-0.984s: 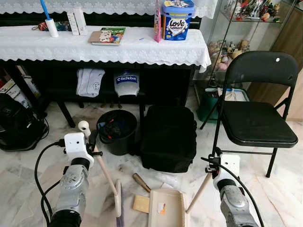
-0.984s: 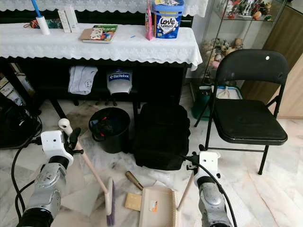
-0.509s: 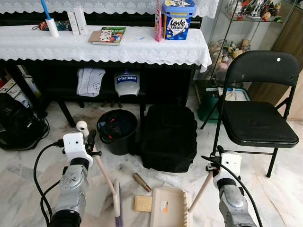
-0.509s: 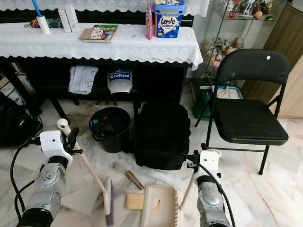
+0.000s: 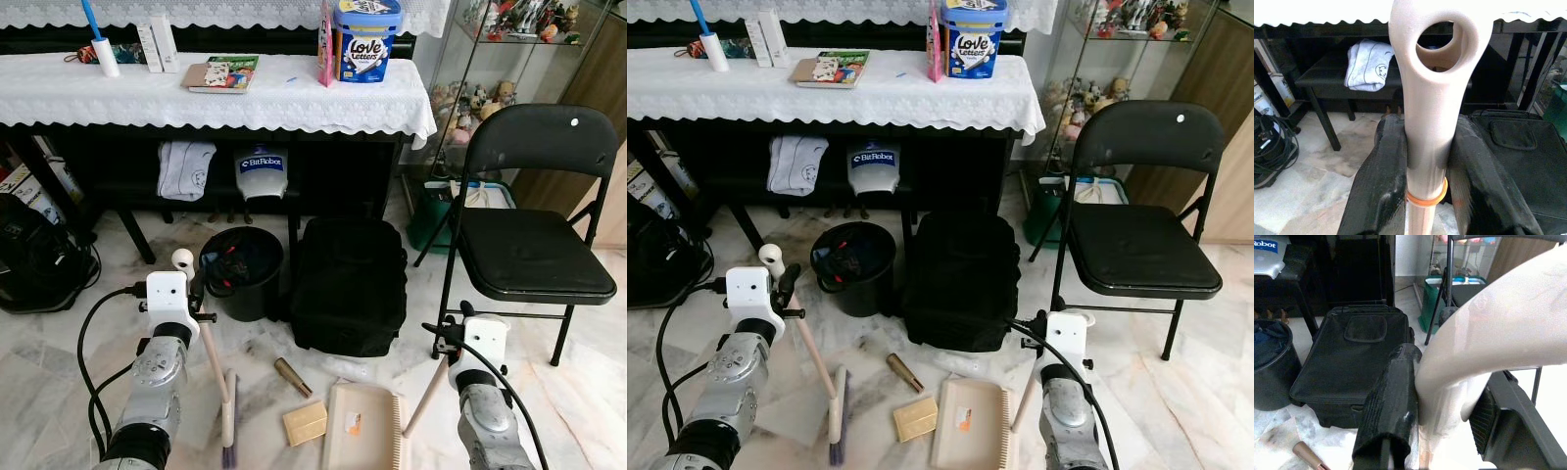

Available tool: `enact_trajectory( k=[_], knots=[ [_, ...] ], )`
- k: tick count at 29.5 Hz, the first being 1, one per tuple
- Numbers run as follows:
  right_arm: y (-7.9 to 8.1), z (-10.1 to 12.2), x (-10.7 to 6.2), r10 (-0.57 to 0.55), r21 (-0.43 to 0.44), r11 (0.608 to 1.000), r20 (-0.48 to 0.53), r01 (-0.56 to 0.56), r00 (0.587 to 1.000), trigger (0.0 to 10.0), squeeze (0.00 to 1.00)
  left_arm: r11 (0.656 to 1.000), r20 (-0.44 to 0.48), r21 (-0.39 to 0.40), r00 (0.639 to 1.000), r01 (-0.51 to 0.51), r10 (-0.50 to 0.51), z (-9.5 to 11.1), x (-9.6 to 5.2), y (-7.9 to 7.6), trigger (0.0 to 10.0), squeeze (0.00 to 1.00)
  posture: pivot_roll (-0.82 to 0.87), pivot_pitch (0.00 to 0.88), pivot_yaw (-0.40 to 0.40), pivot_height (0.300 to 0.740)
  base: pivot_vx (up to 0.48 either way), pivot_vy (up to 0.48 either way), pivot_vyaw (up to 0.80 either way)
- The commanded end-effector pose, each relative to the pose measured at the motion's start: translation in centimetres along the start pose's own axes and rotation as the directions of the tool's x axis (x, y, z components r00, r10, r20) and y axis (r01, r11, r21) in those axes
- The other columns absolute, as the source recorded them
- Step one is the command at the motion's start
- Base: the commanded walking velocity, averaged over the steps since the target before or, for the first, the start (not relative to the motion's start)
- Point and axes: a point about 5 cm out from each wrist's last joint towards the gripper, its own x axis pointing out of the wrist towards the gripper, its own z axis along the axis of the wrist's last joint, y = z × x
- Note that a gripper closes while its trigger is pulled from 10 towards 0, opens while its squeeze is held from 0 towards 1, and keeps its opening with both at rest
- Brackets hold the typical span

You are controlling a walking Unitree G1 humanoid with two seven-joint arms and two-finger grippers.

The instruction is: Sweep floor

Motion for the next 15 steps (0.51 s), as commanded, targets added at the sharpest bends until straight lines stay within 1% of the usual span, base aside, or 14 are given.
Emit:
enact_trajectory(
  k=[1,3,5,9,15],
  knots=[
    [-0.3,0.6,0.0,-0.007,-0.007,1.0,0.032,0.007,0.999,10.0,0.0,1.0,0.028,0.021,1.0,0.003,-0.004,0.5,0.3,0.0,10.0,0.0,-0.04,0.0,0.006,0.74,0.0,0.0,0.0],
    [-0.4,1.2,0.1,-0.012,0.012,1.0,0.065,0.011,0.998,10.0,0.0,1.0,0.03,0.021,1.0,0.004,-0.005,0.5,0.2,0.0,10.0,0.0,-0.04,0.0,0.007,0.74,0.0,0.0,0.0],
    [-0.1,2.5,0.4,-0.006,0.037,0.999,0.126,0.002,0.992,10.0,0.0,1.0,0.028,0.019,1.0,0.004,-0.005,0.4,0.2,0.0,10.0,0.0,-0.04,0.0,0.005,0.74,0.0,0.0,0.0],
    [0.2,3.4,0.7,-0.003,0.042,0.999,0.152,-0.004,0.988,10.0,0.0,1.0,0.028,0.015,1.0,0.003,-0.004,0.3,0.2,-0.1,10.0,0.0,-0.04,0.0,0.002,0.74,0.0,0.0,0.0],
    [0.2,3.5,0.5,0.0,0.045,0.999,0.149,-0.007,0.989,10.0,0.0,1.0,0.028,0.012,0.999,0.015,-0.015,0.2,0.2,-0.3,10.0,0.0,-0.04,0.0,0.0,0.74,0.0,0.0,0.0]
  ],
)
